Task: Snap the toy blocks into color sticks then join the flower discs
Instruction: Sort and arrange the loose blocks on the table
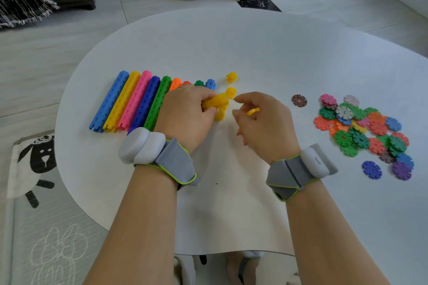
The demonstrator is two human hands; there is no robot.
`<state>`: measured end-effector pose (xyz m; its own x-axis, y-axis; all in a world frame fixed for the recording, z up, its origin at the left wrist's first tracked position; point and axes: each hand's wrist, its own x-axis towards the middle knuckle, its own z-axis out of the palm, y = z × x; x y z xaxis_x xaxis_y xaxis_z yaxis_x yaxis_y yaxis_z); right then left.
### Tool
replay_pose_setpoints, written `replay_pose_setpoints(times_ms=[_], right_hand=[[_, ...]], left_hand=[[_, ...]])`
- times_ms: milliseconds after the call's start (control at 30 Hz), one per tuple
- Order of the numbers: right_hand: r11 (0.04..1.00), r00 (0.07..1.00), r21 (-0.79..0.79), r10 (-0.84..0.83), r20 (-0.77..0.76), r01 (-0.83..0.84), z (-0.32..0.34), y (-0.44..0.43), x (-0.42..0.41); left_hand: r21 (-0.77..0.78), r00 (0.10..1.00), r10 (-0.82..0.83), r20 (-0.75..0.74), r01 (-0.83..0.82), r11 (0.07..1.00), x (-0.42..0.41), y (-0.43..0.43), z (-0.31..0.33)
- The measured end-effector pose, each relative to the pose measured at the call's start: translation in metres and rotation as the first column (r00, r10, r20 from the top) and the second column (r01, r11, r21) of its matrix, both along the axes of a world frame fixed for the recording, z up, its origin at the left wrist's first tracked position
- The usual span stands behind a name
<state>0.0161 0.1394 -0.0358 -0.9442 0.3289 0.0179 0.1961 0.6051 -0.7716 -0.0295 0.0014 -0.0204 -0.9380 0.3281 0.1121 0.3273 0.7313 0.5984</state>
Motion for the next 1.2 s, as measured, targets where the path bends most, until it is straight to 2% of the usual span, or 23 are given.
replay_pose_setpoints(times_ms=[100,167,267,467,533,667,733,800,900,967,1033,1200], right_hand=[[0.988,0.998,0.144,0.049,0.028,-0.052,-0.004,-0.002,-0.002],[0.977,0.997,0.198,0.08,-0.006,-0.077,-0.006,-0.005,-0.004],[0.975,0.994,0.208,0.092,-0.056,-0.078,-0.007,-0.013,-0.007],[0.943,0.999,0.331,0.041,-0.01,-0.035,-0.011,-0.03,-0.007],[0.95,0.999,0.312,0.038,0.002,-0.036,-0.014,-0.027,-0.008],[0.991,0.995,0.1,-0.08,-0.065,0.086,-0.01,-0.018,-0.009],[0.97,0.976,-0.178,-0.185,-0.113,0.163,-0.008,-0.018,-0.01],[0.868,0.943,-0.437,-0.312,-0.114,0.235,-0.002,-0.016,-0.009],[0.625,0.924,-0.744,-0.382,-0.03,0.235,0.007,-0.011,-0.006],[0.536,0.937,-0.815,-0.349,0.021,0.218,0.01,-0.01,-0.005],[0.505,0.948,-0.84,-0.316,0.033,0.198,0.011,-0.01,-0.004],[0.526,0.972,-0.838,-0.232,0.019,0.142,0.014,-0.005,-0.002]], left_hand=[[0.008,1.0,0.025,-0.012,-0.025,1.0,-0.001,-0.001,0.0],[0.017,0.999,0.046,-0.027,-0.046,0.999,-0.002,-0.002,0.001],[0.023,0.997,0.065,-0.051,-0.064,0.998,-0.002,-0.001,-0.001],[-0.013,0.996,0.054,-0.075,-0.056,0.998,-0.003,-0.003,-0.001],[-0.022,0.996,0.042,-0.074,-0.044,0.999,-0.003,-0.003,-0.001],[-0.027,0.998,0.029,-0.06,-0.031,0.999,-0.002,0.0,-0.001],[-0.011,0.998,0.024,-0.059,-0.024,1.0,-0.001,0.002,-0.001],[-0.005,0.998,0.008,-0.065,-0.008,1.0,-0.001,0.003,-0.001],[0.008,0.998,-0.019,-0.065,0.02,1.0,0.001,0.007,-0.001],[0.014,0.997,-0.025,-0.077,0.026,1.0,0.001,0.008,-0.001],[0.016,0.996,-0.027,-0.085,0.028,0.999,0.001,0.008,-0.001],[-0.005,0.994,-0.041,-0.097,0.04,0.999,0.0,0.008,-0.002]])
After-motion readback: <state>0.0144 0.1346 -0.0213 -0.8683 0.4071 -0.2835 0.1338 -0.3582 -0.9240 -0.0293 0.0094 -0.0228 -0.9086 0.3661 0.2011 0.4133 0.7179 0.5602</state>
